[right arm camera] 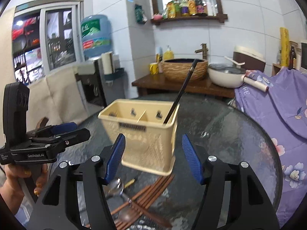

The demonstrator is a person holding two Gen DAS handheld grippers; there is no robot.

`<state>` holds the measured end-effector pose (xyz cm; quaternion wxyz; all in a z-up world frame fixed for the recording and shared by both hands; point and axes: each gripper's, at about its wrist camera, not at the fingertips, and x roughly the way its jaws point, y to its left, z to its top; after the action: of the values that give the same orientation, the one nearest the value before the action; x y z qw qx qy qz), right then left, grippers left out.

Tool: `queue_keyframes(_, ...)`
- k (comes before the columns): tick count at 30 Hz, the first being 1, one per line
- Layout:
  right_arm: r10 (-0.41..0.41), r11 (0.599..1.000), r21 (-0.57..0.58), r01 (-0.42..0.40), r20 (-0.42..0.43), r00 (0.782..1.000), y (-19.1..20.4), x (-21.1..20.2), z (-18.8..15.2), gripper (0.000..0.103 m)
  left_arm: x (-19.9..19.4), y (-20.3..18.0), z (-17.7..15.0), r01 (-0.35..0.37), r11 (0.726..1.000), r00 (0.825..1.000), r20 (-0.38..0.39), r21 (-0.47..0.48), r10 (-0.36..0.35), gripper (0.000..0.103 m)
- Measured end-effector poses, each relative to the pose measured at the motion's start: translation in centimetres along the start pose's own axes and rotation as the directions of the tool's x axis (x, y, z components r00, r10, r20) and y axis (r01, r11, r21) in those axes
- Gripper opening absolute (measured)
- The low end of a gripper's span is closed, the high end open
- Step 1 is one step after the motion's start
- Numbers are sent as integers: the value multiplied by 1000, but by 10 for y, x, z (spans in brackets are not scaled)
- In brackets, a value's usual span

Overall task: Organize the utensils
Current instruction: 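Reach the right tool down and grasp a metal spoon with a wooden handle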

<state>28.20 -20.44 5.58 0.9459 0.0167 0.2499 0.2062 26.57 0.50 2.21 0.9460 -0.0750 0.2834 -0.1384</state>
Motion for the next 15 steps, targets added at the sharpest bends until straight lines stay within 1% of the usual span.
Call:
queue_keyframes(2, 10, 1000, -11, -11, -38, 999, 6, 0, -16, 62, -1, 4, -13, -11, 1000, 1000, -27, -8, 11, 89)
queue_keyframes(4, 2, 999, -35, -5, -76, 997, 13, 2, -31, 62, -2, 8, -25, -25, 1000, 998, -50, -15, 25, 89)
queue_keyframes(7, -9, 998, -58, 3, -107, 994, 21, 3, -50, 62, -1, 15, -42, -41, 999, 996, -81, -30, 39, 89)
queue_keyframes(11, 23, 999, -35, -29, -147, 989, 24, 7, -71, 62, 1, 18, -58, -44, 998, 992, -123, -40, 39, 88)
queue_keyframes(13, 32, 999, -23, -36, -171, 985, 24, 10, -81, 62, 1, 20, -65, -48, 998, 990, -137, -46, 41, 85)
queue_keyframes(15, 58, 998, -9, -61, -190, 980, 25, 13, -88, 62, 1, 21, -72, -55, 997, 987, -153, -50, 47, 83)
